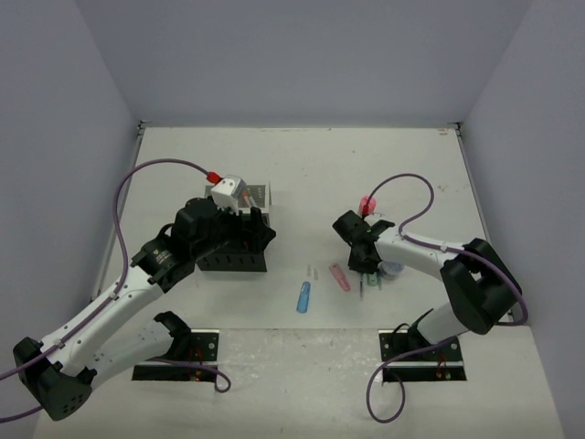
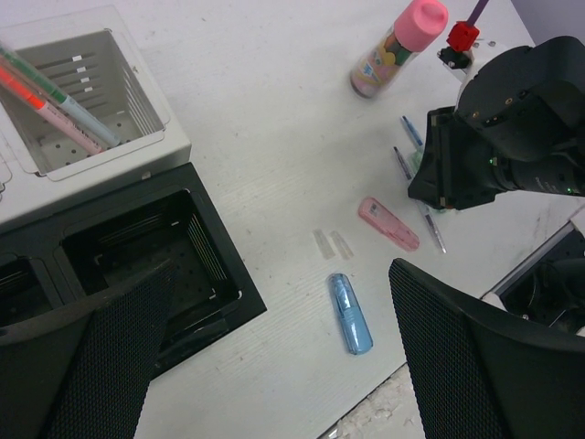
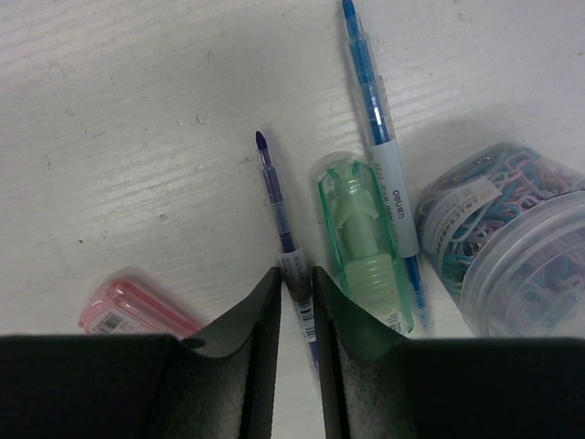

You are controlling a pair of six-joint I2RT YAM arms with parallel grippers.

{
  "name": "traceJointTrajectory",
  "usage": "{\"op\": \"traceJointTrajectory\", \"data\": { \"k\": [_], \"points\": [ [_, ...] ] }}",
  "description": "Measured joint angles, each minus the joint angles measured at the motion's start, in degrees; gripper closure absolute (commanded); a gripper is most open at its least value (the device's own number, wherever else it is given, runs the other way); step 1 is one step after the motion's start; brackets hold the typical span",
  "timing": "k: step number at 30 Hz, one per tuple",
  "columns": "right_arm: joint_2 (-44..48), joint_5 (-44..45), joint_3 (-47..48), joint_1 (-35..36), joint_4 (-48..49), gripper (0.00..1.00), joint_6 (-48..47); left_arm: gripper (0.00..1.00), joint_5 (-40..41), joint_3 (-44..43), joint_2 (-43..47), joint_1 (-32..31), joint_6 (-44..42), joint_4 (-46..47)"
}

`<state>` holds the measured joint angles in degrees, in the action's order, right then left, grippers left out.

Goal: Sort the stationery into containers
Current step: Pick up the pen from the center of the board.

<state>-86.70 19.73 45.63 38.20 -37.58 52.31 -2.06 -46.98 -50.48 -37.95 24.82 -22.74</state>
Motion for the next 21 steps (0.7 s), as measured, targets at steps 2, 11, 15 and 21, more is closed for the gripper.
{"op": "traceJointTrajectory", "data": {
  "k": [2,11,15,21],
  "points": [
    [0.0,-0.55,0.0,0.0,0.31,0.76,-0.53,0.0,-0.09,0.0,0.02,0.0,-0.03,0.0],
    [-0.23,-5.68,0.04,-0.02,2.62,0.85,-4.14,0.0,-0.23,0.0,-0.12,0.0,0.09,0.02],
    [-2.44,-8.56,1.98,-0.02,3.08,1.0,-6.49,0.0,-0.84,-0.12,-0.74,0.0,0.16,0.02],
    [-3.38,-9.79,3.0,-0.05,3.17,1.0,-8.01,0.0,-1.27,-1.16,-1.84,-0.17,1.14,0.27]
  ]
}}
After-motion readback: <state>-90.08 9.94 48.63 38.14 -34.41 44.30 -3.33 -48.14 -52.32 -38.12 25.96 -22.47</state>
